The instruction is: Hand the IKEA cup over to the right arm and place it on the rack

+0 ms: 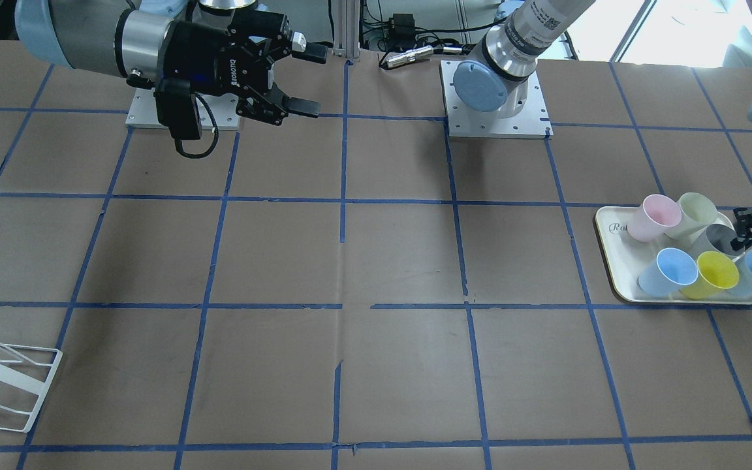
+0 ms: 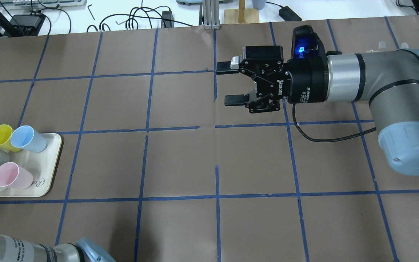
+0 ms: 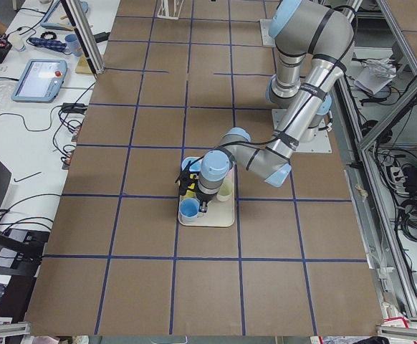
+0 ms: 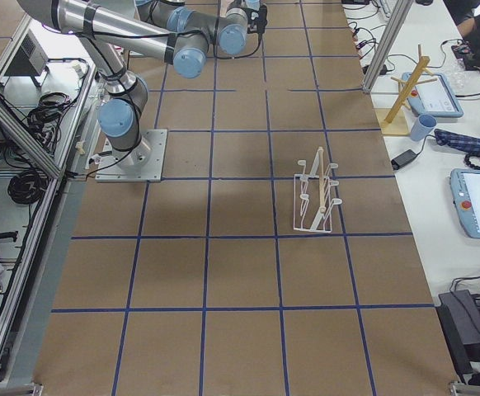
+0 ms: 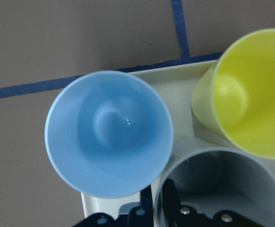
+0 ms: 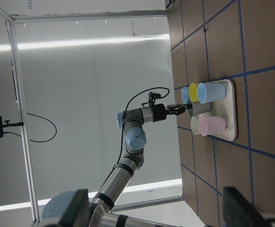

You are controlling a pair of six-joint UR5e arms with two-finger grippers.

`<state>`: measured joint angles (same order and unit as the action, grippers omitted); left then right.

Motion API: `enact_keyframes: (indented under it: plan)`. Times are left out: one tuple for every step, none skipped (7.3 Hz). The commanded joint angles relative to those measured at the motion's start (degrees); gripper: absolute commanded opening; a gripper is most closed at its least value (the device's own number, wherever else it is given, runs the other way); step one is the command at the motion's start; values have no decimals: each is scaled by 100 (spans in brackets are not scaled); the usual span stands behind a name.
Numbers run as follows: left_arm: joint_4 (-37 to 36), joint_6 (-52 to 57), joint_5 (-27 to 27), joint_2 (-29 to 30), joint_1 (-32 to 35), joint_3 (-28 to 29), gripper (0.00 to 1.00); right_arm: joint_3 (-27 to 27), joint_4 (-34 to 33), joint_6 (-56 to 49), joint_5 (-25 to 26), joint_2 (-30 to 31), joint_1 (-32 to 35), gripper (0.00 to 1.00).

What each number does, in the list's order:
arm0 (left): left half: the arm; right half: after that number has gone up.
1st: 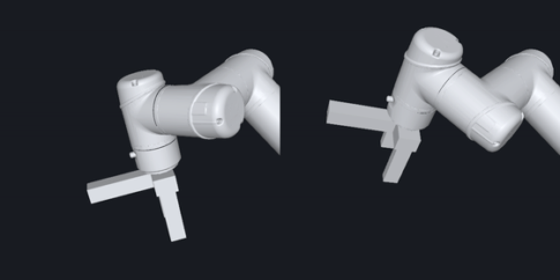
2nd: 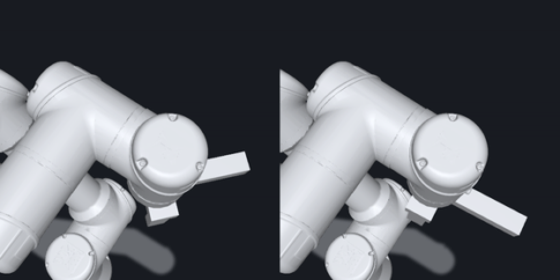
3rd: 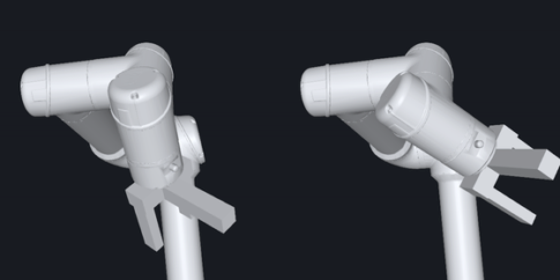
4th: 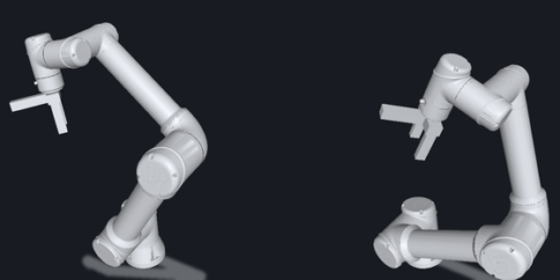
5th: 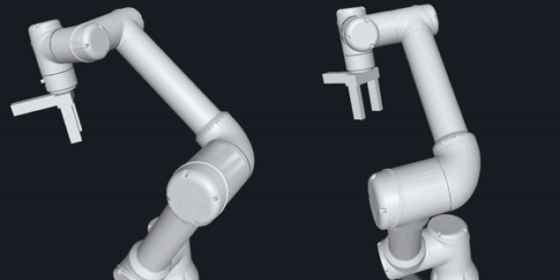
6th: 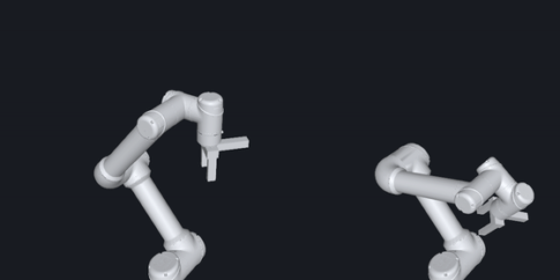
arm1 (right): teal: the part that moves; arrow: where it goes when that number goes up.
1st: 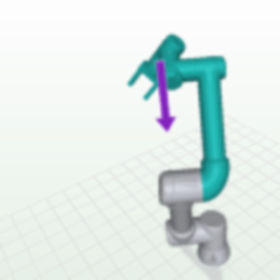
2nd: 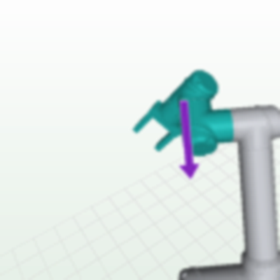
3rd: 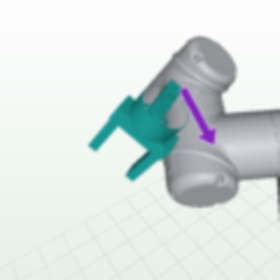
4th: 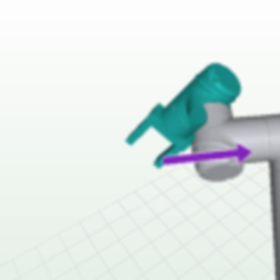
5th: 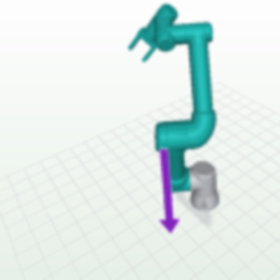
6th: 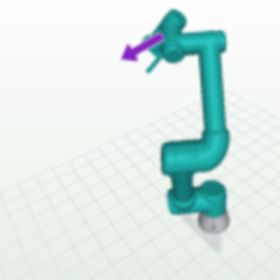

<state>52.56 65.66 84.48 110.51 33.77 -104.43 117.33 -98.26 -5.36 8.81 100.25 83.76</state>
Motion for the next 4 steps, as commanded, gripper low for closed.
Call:
enact_keyframes:
  plan:
    - [192, 183, 7, -135, -11, -25, 8, 0, -1, 0, -2, 4, 0, 100]
    - [193, 184, 7, -135, -11, -33, 5, 0, -1, 0, -2, 4, 0, 100]
    - [202, 236, 7, -135, -20, 10, 4, 0, -1, -8, -10, -5, 0, 100]
    - [202, 541, 7, -153, -89, 98, 1, 0, -1, -17, -10, -5, 0, 100]
